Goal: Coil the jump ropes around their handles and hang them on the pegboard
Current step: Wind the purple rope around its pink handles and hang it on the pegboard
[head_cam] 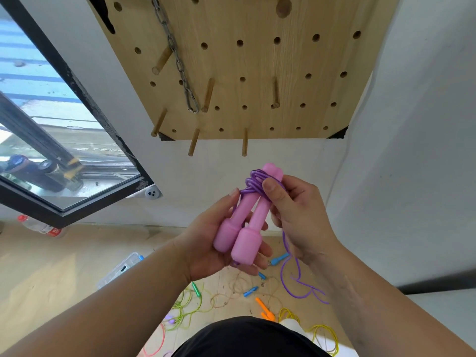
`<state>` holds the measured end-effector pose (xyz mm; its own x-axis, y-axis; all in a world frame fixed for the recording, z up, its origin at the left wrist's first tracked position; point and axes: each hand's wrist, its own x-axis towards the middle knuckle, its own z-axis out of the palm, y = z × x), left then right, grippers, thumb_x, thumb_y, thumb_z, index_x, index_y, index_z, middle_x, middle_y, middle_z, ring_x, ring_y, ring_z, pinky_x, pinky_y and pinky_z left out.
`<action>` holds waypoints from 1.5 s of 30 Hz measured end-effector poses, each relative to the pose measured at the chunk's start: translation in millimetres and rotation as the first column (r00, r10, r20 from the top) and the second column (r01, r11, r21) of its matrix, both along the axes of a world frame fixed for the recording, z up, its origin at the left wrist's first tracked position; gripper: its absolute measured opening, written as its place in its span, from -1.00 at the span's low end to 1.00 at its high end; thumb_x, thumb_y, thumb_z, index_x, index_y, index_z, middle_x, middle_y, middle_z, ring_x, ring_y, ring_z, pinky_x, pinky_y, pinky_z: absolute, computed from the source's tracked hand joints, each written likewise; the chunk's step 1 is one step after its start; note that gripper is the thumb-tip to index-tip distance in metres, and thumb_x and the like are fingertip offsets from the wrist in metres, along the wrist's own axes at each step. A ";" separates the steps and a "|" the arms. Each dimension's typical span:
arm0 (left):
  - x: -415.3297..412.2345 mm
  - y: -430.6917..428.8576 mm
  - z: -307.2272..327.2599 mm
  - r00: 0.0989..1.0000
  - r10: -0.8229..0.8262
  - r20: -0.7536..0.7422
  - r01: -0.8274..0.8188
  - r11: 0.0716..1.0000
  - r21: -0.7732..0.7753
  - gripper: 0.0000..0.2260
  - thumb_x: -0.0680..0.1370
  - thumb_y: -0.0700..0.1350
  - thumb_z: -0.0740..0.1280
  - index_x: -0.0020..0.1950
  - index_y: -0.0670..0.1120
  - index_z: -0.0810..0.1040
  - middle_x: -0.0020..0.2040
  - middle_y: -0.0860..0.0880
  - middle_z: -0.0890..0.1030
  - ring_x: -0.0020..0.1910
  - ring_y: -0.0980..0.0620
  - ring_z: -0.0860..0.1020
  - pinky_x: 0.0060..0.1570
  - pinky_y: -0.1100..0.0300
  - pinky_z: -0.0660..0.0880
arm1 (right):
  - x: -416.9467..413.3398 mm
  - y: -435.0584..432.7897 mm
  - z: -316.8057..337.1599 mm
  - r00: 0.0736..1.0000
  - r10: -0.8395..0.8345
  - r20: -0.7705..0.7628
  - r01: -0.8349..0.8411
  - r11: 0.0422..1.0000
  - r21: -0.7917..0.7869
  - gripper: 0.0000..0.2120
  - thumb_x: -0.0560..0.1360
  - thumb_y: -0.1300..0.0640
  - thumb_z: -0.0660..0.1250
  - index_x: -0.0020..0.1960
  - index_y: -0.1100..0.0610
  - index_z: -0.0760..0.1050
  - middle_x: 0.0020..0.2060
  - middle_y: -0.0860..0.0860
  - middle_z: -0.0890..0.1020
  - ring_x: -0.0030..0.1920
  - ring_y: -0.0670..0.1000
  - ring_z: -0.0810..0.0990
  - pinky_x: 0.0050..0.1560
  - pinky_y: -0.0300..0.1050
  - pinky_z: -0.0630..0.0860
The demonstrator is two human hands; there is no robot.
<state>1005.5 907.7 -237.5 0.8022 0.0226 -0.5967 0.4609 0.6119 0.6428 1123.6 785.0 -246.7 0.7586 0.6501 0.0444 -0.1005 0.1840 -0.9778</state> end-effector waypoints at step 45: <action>1.7 -1.2 8.3 0.864 -0.101 0.493 0.336 0.845 -0.416 -0.46 0.54 -0.05 0.32 0.41 -0.22 0.21 0.00 -0.18 0.54 -0.14 -0.06 0.56 -0.43 0.21 0.53 | 18.2 -11.2 17.1 0.911 0.224 0.345 -0.218 0.974 -0.058 -0.61 0.51 -0.29 0.33 0.23 -0.09 0.50 -0.22 -0.11 0.61 -0.29 -0.05 0.57 -0.22 -0.15 0.53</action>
<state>1007.3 906.4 -229.2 0.9243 -0.3753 -0.0700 0.3632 0.8080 0.4639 1141.8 773.9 -229.7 0.5343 0.8024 0.2658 0.2100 0.1786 -0.9612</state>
